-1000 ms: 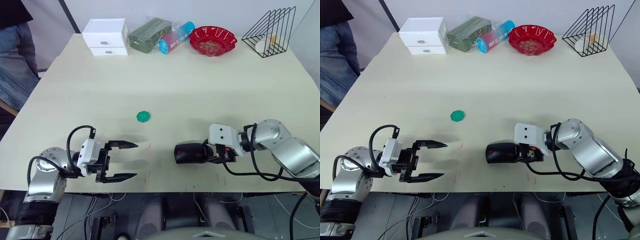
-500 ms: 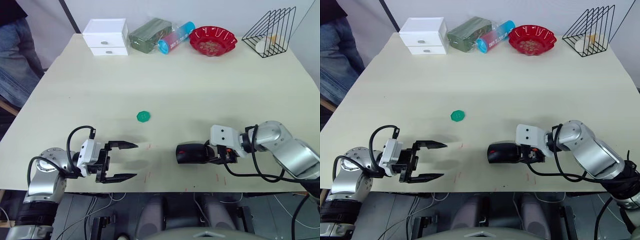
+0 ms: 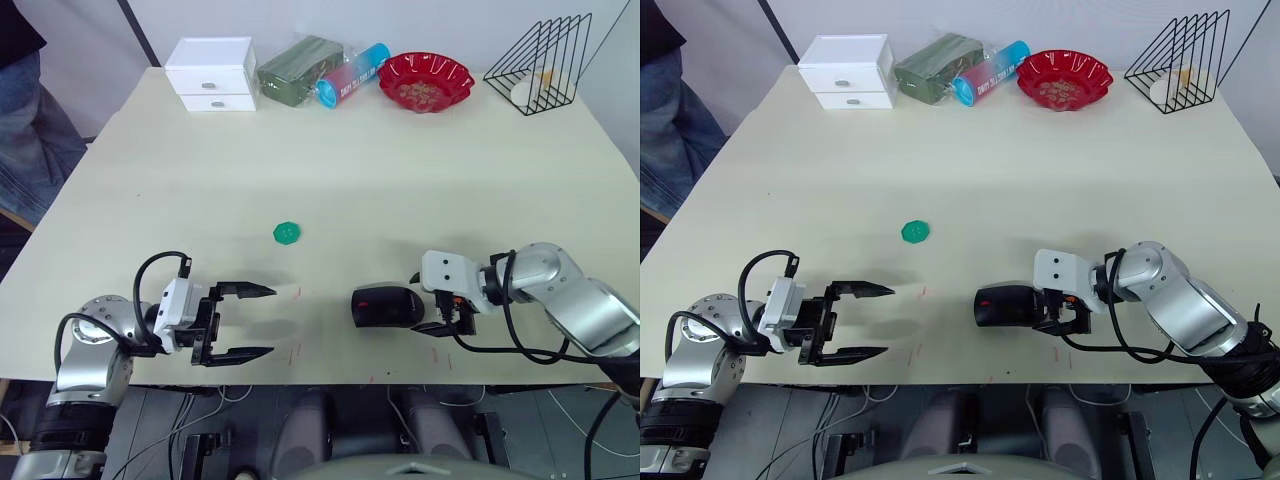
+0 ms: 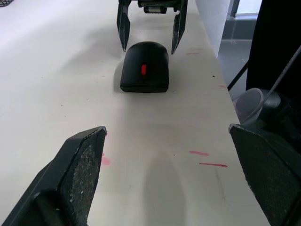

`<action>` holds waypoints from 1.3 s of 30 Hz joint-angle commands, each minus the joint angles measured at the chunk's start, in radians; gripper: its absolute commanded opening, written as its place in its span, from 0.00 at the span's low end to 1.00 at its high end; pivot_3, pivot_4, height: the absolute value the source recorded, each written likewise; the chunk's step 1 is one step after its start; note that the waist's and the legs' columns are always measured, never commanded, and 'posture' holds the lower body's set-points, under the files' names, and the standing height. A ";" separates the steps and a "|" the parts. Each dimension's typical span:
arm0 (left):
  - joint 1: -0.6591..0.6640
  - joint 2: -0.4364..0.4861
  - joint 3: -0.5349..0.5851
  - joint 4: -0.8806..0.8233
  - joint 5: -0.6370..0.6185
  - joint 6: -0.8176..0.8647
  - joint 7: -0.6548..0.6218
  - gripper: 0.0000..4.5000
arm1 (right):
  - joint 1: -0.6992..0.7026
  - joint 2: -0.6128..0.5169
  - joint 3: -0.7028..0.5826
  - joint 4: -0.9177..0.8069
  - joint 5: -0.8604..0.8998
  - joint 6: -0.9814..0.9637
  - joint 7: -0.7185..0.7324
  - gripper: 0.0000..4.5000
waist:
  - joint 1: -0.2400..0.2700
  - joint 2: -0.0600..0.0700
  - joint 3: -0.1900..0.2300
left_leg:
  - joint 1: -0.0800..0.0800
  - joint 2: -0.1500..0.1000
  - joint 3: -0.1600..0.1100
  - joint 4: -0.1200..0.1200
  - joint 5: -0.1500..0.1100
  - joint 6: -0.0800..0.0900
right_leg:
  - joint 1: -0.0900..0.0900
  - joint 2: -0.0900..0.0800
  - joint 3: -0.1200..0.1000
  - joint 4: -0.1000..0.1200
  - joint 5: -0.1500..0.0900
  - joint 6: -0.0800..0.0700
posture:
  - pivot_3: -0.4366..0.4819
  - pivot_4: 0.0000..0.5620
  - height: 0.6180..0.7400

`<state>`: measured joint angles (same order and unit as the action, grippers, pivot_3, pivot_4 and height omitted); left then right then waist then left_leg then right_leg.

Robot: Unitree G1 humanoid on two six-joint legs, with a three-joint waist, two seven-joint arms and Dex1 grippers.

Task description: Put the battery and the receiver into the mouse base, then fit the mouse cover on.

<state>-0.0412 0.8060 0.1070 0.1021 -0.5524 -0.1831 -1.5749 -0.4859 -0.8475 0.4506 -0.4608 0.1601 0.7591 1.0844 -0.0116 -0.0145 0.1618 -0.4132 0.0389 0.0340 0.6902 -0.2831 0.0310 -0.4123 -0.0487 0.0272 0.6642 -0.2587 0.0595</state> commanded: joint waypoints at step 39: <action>0.014 0.015 0.014 -0.042 -0.017 0.005 -0.035 1.00 | -0.007 0.276 -0.017 0.058 0.072 -0.165 -0.105 0.40 | -0.001 0.000 0.000 | 0.000 0.000 -0.001 0.000 0.000 0.000 | 0.000 0.000 -0.001 0.000 0.000 0.000 | 0.48 0.27 1.00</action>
<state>-0.0329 0.8090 0.1064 0.0891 -0.5528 -0.1796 -1.5753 -0.4800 -0.5770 0.4354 -0.3838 0.2355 0.6185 0.9753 -0.0121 -0.0146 0.1618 -0.4135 0.0387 0.0331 0.6902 -0.2829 0.0306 -0.4123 -0.0485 0.0265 0.6644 -0.2587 0.0594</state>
